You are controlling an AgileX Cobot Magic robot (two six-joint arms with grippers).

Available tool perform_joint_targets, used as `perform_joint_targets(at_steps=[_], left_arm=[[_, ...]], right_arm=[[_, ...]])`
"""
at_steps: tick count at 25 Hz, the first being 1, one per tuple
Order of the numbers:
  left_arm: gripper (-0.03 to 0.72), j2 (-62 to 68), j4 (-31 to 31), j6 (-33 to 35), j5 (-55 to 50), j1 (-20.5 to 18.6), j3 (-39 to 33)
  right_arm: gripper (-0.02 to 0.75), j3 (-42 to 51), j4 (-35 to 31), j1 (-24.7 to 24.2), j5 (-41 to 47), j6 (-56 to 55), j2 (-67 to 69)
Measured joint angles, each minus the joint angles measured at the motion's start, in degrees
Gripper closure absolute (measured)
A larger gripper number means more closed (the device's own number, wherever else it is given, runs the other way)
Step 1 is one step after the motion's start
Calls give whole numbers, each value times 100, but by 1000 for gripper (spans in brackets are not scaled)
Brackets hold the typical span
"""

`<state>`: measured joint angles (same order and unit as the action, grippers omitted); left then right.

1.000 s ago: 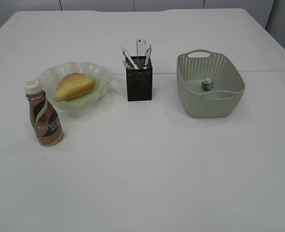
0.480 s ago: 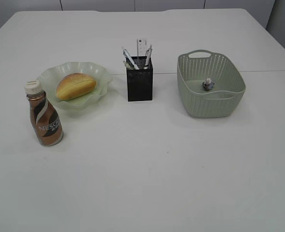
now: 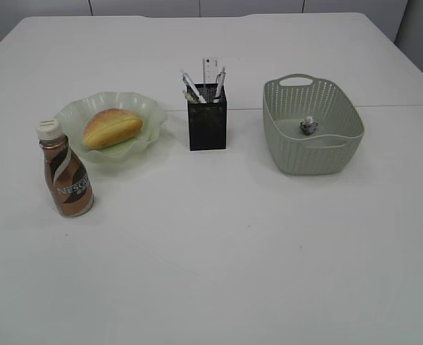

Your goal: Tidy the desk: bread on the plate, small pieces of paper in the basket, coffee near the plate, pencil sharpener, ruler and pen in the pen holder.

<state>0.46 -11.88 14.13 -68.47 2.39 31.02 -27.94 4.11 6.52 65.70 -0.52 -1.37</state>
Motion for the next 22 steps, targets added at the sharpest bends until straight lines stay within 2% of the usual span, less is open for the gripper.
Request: perform_joint_targets(at_steps=[22], left_arm=[[344, 0, -21, 0, 167, 0, 0]], right_arm=[[388, 0, 0, 0, 0, 0, 0]])
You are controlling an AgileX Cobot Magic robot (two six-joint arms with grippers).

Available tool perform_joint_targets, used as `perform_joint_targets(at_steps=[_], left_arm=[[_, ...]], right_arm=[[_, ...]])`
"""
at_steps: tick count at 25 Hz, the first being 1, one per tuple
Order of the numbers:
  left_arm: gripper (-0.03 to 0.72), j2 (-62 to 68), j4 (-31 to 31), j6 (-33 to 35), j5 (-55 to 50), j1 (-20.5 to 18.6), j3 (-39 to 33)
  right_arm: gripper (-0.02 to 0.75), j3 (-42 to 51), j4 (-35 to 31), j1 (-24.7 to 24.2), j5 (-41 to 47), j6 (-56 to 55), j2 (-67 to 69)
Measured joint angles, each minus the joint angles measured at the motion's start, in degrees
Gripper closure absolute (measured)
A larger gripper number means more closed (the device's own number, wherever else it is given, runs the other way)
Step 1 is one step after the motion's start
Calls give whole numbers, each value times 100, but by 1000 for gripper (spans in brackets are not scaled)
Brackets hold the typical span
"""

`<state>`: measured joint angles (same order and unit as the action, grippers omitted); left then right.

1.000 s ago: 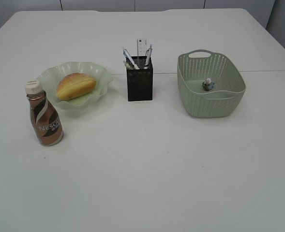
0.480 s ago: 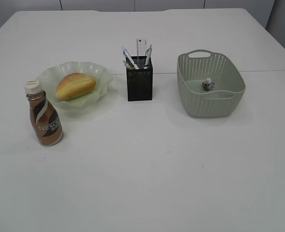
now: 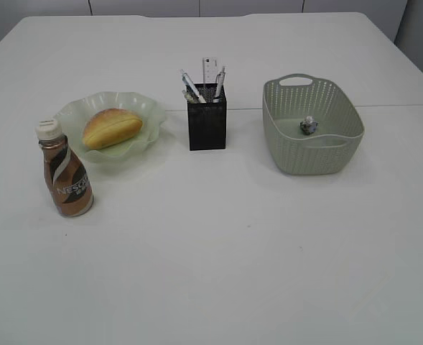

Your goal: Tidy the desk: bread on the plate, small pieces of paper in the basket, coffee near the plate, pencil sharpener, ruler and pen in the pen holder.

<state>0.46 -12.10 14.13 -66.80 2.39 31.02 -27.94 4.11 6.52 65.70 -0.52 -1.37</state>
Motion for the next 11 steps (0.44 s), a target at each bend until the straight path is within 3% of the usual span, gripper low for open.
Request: perform_joint_targets(at_steps=[11], left_arm=[[201, 0, 416, -577, 185, 0, -140]], right_arm=[[388, 0, 0, 0, 0, 0, 0]])
